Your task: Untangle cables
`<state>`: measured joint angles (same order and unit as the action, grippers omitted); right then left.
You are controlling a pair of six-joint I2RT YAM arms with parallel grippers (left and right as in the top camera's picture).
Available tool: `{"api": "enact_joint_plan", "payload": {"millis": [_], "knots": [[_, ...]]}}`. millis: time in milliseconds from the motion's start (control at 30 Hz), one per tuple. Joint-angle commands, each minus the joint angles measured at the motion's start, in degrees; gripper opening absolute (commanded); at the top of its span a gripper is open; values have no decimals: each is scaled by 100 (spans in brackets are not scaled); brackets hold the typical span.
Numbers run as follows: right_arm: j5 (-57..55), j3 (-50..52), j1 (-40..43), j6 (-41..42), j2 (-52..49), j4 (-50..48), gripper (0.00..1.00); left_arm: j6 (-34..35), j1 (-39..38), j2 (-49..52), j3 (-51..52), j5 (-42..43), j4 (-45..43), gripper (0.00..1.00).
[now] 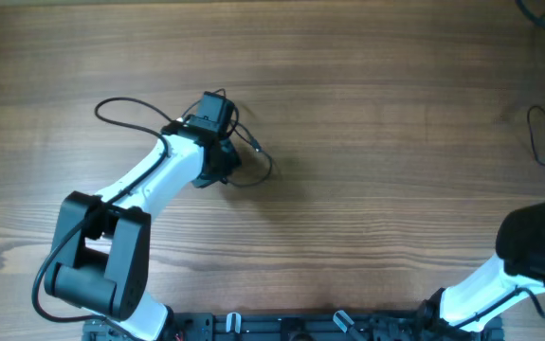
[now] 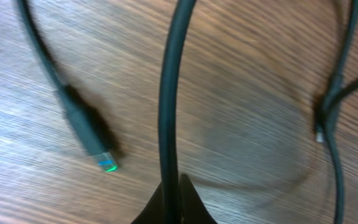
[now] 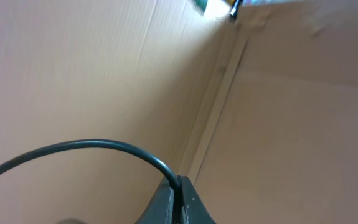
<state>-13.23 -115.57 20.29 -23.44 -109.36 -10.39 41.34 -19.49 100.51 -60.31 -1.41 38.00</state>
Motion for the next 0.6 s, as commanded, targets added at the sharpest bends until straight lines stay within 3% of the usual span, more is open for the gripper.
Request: {"api": "enact_joint_plan", "payload": {"millis": [0,100,200,367,567], "knots": [[280,-83,101,297,-763,363,4,-190,-149,57,33,-11,-361,4],[282,-79,111,599,-1276,828,4,-190,-179,55,33,-11,-542,4],[393,-79,125,1622,-1878,1130,4,-190,-179,57,33,-9,-546,4],[1128,-76,223,2476,-2640,1285,4,-188,-179,57,33,55,-544,4],[1069,-79,501,2494,-2881,988,6,-144,-179,55,33,79,-549,4]]}}
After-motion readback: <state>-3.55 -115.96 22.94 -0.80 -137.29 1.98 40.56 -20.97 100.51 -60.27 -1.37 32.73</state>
